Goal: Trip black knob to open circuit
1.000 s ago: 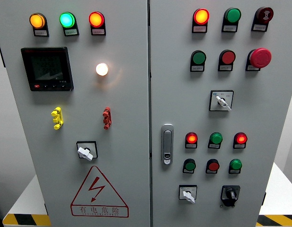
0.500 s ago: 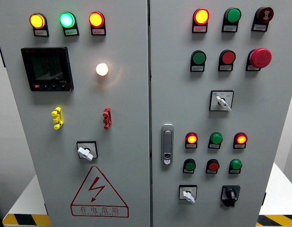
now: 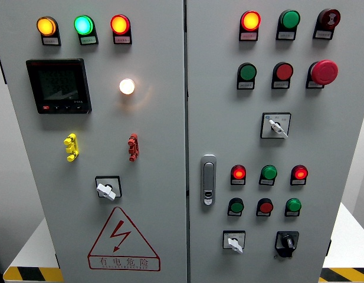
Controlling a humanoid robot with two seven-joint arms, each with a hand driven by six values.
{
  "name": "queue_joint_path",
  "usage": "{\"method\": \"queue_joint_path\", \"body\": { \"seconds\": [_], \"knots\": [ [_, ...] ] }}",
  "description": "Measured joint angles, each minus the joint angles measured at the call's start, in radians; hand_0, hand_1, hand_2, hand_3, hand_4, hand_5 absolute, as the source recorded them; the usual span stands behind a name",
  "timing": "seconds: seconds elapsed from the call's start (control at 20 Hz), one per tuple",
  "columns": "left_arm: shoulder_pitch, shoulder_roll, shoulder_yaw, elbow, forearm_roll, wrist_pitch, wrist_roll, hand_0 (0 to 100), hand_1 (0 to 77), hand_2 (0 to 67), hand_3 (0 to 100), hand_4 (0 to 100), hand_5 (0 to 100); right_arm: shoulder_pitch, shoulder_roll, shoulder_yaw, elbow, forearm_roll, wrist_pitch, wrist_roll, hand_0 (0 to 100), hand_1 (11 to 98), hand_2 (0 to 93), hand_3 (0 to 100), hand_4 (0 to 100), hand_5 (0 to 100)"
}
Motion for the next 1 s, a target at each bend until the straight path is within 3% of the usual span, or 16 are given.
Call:
{"method": "queue_joint_path", "body": {
  "seconds": [0.1,0.2,0.4,0.6,0.7,0.85,1.0],
  "knots": [
    [0.000,0.000,0.000,0.000,0.000,0.000,0.000,0,3.0,12.9,21,7,2,0.006,0.0003,0.009,0.005,0.010,-0.002,0.001,15,43.8,0.9,14,9,22],
    [0.000,0.000,0.000,0.000,0.000,0.000,0.000,0,3.0,12.9,21,7,2,0.009,0.0005,0.084,0.017,-0.037,0.000,-0.001,15,43.8,0.9,14,10,22],
    [-0.001,0.000,0.000,0.000,0.000,0.000,0.000,0,3.0,13.0,21,7,2,0.026,0.0006,0.305,0.053,-0.277,0.009,-0.009,15,43.8,0.9,14,10,22],
    [-0.001,0.000,0.000,0.000,0.000,0.000,0.000,0,3.0,13.0,21,7,2,0.087,0.0040,0.647,0.058,-0.576,0.107,-0.010,16,43.6,1.0,15,10,22],
    [0.000,-0.001,0.000,0.000,0.000,0.000,0.000,0,3.0,13.0,21,7,2,0.110,0.0060,0.768,0.077,-0.697,0.134,-0.005,17,42.6,1.0,15,10,22],
    [0.000,-0.001,0.000,0.000,0.000,0.000,0.000,0,2.9,13.0,21,7,2,0.118,0.0065,0.851,0.184,-0.759,0.165,-0.005,17,42.5,1.0,17,10,22],
    [0.000,0.000,0.000,0.000,0.000,0.000,0.000,0,3.0,13.0,21,7,2,0.114,0.0075,0.865,0.335,-0.774,0.186,-0.006,17,42.6,1.1,18,11,24]
  ]
}}
